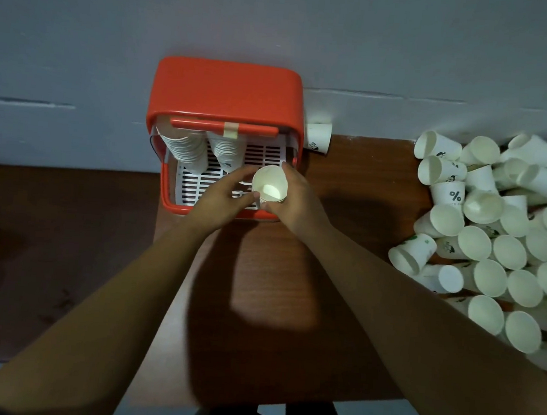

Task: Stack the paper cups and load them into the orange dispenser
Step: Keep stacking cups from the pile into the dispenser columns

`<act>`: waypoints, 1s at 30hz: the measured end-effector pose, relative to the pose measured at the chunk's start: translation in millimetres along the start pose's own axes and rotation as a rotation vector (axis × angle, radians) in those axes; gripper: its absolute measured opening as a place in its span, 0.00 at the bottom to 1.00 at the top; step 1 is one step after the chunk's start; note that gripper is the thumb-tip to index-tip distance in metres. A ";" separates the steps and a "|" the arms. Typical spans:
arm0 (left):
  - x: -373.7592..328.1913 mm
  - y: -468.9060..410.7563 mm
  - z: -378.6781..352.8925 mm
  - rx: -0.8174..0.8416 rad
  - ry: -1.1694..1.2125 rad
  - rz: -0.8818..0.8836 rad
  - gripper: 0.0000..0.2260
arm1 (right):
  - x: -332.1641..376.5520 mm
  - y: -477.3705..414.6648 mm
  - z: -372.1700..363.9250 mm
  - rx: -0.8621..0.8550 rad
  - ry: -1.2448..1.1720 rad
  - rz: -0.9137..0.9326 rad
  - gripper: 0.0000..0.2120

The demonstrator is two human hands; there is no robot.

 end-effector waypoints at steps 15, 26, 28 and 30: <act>-53.5 44.7 -102.5 0.162 -0.327 -0.086 0.15 | -124.4 179.0 95.8 -0.137 0.222 -0.332 0.30; -140.2 -33.0 -273.1 0.330 -0.360 -0.038 0.23 | -234.7 248.8 165.3 -0.183 0.286 -0.363 0.28; -139.9 -48.1 -293.1 0.350 -0.425 -0.008 0.25 | -242.0 243.8 162.7 -0.152 0.297 -0.302 0.28; -137.2 -61.4 -309.6 0.319 -0.449 0.058 0.25 | -247.0 233.8 158.3 -0.140 0.323 -0.235 0.29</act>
Point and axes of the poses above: each hand's wrist, its own y-axis away from the middle knuckle, its own z-axis out of the back of the hand, x = y × z, the point moved 2 cm from there along -y, towards the middle knuckle, and after that the axes turned 7 degrees about x, right-handed, at the moved point
